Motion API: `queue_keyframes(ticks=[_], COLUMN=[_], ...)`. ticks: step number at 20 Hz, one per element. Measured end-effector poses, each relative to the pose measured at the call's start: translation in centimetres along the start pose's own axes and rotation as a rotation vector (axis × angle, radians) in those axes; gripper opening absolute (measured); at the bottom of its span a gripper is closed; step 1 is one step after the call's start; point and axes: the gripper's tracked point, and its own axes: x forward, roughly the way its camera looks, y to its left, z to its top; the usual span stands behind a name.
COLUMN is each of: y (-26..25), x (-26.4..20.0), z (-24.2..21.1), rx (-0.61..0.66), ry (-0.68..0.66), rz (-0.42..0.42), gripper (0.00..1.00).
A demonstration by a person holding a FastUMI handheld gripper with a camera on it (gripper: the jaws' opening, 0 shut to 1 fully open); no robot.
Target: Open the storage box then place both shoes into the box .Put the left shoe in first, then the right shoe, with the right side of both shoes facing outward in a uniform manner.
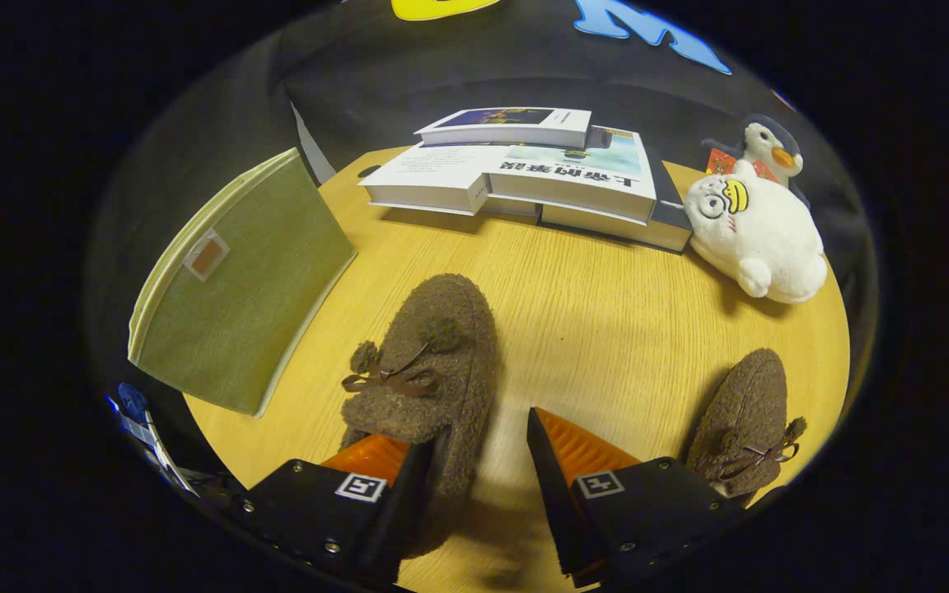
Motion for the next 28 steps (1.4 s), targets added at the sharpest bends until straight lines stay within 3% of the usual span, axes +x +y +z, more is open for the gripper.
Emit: queue_keyframes(ticks=[2, 3, 4, 5, 6, 14, 19, 28], y=[0.8, 1.3, 1.3, 0.9, 1.1, 2.8, 5.2, 14.6], x=[0.8, 0.8, 0.8, 0.4, 0.4, -4.4, -9.0, -12.4], z=[0.0, 0.2, 0.3, 0.5, 0.2, 4.0, 9.4, 18.1], rx=[0.01, 0.007, 0.001, 0.003, 0.012, 0.07, 0.156, 0.132], ry=[0.007, -0.001, -0.009, -0.009, 0.008, -0.025, -0.088, -0.097], rz=[0.029, 0.049, 0.038, 0.01, 0.006, 0.031, 0.048, 0.17], gripper=[0.55, 0.4, 0.33, 0.14, 0.04, 0.04, 0.03, 0.03])
